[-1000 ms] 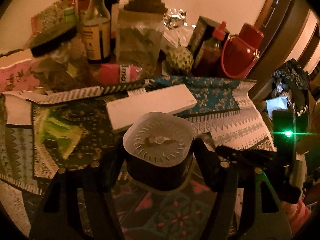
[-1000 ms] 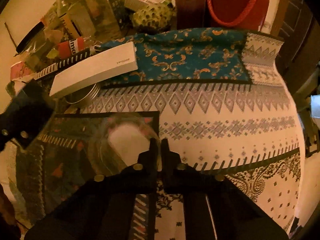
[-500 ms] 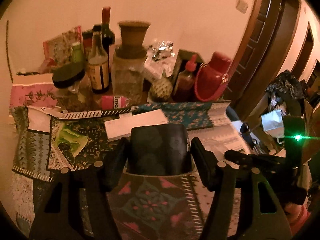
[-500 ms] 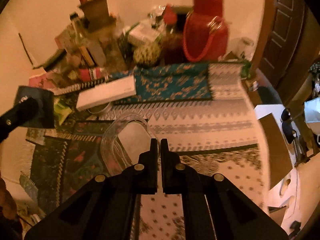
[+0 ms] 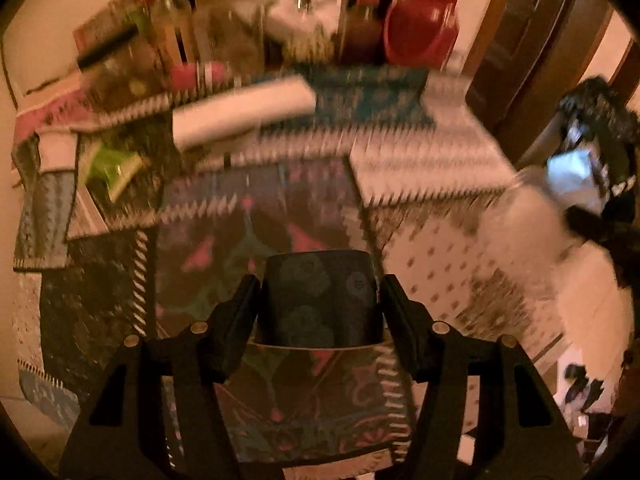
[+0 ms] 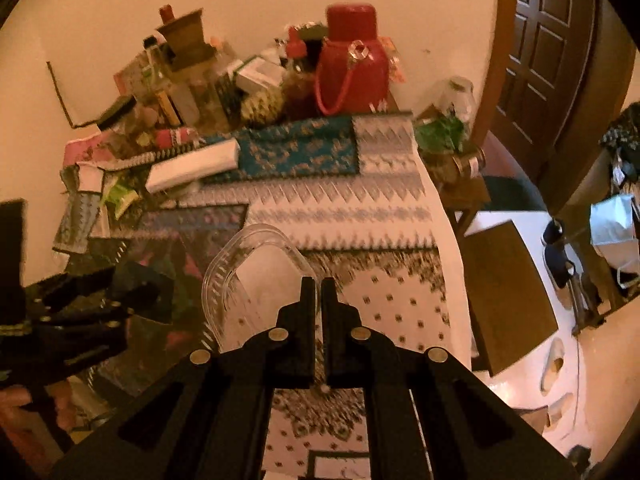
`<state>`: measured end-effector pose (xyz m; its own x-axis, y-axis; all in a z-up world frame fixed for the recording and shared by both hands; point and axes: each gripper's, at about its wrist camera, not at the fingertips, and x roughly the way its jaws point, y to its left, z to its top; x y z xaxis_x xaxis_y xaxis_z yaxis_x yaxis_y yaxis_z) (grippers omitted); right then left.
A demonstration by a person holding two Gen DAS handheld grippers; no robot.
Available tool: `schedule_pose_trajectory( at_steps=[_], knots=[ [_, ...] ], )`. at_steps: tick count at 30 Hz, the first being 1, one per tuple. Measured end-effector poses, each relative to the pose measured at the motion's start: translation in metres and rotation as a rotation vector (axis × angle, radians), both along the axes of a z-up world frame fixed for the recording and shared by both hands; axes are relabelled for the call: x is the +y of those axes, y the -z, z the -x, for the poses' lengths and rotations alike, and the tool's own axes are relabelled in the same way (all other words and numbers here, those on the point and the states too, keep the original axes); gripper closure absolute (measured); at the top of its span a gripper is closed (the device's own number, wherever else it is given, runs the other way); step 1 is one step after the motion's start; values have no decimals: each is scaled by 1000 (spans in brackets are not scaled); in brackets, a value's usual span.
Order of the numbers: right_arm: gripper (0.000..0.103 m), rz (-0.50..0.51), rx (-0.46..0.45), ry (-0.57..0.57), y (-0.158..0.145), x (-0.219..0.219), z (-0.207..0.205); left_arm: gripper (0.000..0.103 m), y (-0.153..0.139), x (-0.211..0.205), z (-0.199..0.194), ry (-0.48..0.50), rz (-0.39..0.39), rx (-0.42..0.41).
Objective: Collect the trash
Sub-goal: 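Lift the dark cup and clear container and carry them toward the bin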
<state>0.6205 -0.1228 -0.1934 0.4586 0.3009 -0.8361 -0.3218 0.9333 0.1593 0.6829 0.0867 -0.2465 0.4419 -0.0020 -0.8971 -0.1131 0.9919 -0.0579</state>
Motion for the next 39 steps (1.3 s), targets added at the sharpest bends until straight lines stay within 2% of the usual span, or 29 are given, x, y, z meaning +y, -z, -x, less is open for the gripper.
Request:
schedule_pose_trajectory(
  at_steps=[2, 6, 9, 18, 22, 28, 36, 39],
  knots=[
    [100, -2, 10, 7, 2, -4, 1, 42, 12, -1, -1, -6, 7, 30],
    [100, -9, 22, 17, 6, -5, -1, 41, 16, -4, -10, 7, 3, 61],
    [100, -22, 21, 22, 5, -3, -3, 40, 35, -3, -23, 18, 41, 159],
    [100, -44, -5, 43, -4, -9, -6, 41, 40, -12, -31, 41, 14, 164],
    [100, -67, -19, 53, -13, -23, -4, 41, 15, -14, -25, 22, 24, 93],
    [100, -90, -67, 34, -34, -43, 5, 41, -52, -27, 3, -56, 43, -89],
    [100, -102, -161, -34, -76, -61, 39, 41, -145, -48, 78, -138, 33, -333],
    [100, -121, -194, -49, -92, -65, 55, 41, -168, -51, 102, -151, 26, -397]
  ],
)
